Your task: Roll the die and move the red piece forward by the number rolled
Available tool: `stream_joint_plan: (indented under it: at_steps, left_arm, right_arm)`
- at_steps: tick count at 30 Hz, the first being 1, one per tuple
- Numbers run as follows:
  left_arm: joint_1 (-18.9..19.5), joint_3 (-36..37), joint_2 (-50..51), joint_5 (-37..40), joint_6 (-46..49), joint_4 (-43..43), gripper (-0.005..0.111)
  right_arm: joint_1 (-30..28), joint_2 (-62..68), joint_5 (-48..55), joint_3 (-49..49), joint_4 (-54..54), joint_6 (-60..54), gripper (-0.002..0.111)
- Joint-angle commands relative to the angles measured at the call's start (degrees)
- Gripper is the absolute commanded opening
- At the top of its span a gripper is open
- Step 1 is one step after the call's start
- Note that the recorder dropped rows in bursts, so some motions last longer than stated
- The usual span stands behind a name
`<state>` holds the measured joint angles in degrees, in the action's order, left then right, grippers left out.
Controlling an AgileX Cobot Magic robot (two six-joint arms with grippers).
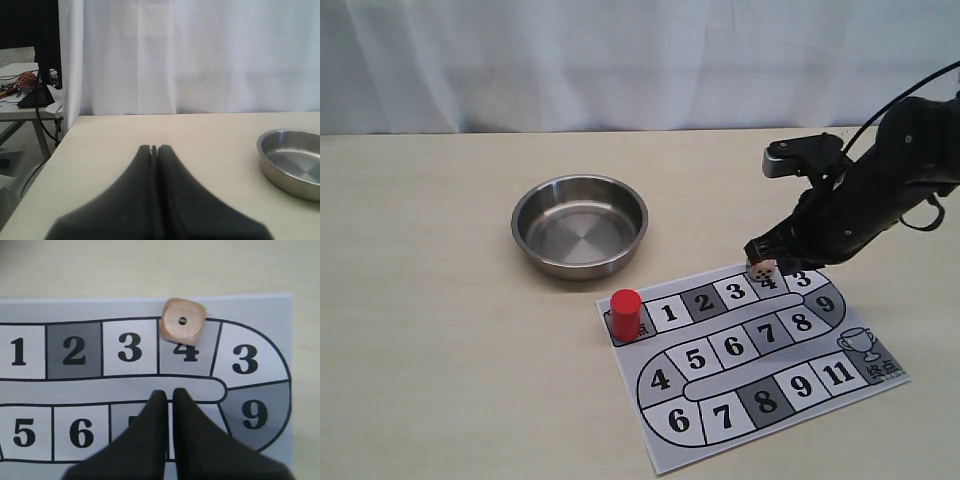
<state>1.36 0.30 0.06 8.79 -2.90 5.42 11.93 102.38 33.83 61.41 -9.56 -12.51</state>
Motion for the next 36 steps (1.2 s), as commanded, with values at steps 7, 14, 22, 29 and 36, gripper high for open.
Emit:
stream_joint_plan:
  at_steps: [7, 14, 22, 29, 36]
  left_arm:
    - [0.0, -0.3, -0.1, -0.7, -0.1, -0.1, 0.000]
    - [0.0, -0.3, -0.1, -0.7, -0.1, -0.1, 0.000]
    - [0.0, -0.3, -0.1, -0.7, -0.1, -0.1, 0.000]
    - [0.0, -0.3, -0.1, -0.7, -0.1, -0.1, 0.000]
    - [0.0, -0.3, -0.1, -0.7, -0.1, -0.1, 0.000]
  right_arm:
    - [1.5, 6.0, -3.9, -0.2, 1.5, 1.2, 0.004]
    - [1.4, 6.7, -7.2, -0.2, 1.5, 1.8, 0.004]
    - [1.4, 8.7, -8.9, -0.2, 1.7, 4.1, 0.004]
    - [1.3, 8.8, -8.9, -0.2, 1.7, 4.8, 0.004]
    - [1.3, 8.8, -8.9, -0.2, 1.7, 4.8, 0.004]
